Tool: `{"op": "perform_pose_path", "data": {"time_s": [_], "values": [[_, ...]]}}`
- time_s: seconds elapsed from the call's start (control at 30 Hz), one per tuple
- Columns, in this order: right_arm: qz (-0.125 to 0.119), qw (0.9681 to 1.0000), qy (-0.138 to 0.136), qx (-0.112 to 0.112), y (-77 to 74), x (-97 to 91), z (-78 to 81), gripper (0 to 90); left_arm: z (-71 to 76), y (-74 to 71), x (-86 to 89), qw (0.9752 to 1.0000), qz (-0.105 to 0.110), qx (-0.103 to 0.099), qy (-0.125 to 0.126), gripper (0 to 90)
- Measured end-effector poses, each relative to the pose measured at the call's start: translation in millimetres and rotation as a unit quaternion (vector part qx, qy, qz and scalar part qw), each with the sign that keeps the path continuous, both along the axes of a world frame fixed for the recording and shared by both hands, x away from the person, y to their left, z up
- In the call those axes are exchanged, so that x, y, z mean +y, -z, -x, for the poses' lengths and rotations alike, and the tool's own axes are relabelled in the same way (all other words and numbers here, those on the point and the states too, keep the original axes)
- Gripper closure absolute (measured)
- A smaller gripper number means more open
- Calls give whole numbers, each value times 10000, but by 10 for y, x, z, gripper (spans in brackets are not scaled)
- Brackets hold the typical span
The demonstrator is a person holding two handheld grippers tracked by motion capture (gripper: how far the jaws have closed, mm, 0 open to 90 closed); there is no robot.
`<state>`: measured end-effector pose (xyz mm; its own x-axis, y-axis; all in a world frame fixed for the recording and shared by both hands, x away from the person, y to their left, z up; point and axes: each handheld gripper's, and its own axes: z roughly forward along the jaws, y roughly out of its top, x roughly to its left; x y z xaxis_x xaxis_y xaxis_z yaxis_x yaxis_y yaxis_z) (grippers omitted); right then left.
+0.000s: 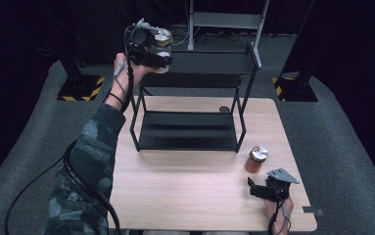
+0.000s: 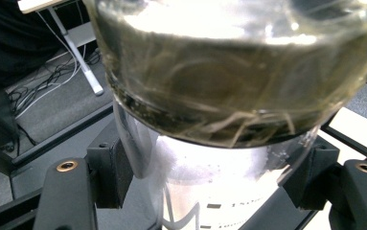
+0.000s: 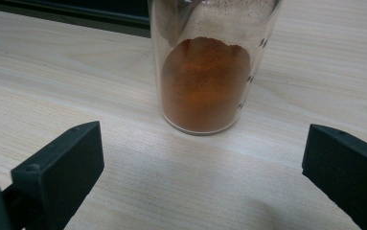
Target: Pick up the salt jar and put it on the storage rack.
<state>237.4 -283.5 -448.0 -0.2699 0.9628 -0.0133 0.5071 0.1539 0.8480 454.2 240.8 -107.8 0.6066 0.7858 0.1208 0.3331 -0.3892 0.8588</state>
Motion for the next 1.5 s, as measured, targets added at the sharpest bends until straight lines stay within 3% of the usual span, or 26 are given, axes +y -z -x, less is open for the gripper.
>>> {"op": "perform_pose_path", "data": {"time_s": [0.37,0.87,1.5], "values": [[5,10000,-8,8,-2,0,-4,0,-194,-17,-69,9996,5,200,-220,307],[-13,10000,-9,-10,3,-6,3,0,-271,55,-208,9992,13,206,-344,306],[-10,10000,-8,-21,5,-4,7,0,-365,267,-167,9974,465,238,-494,306]]}}
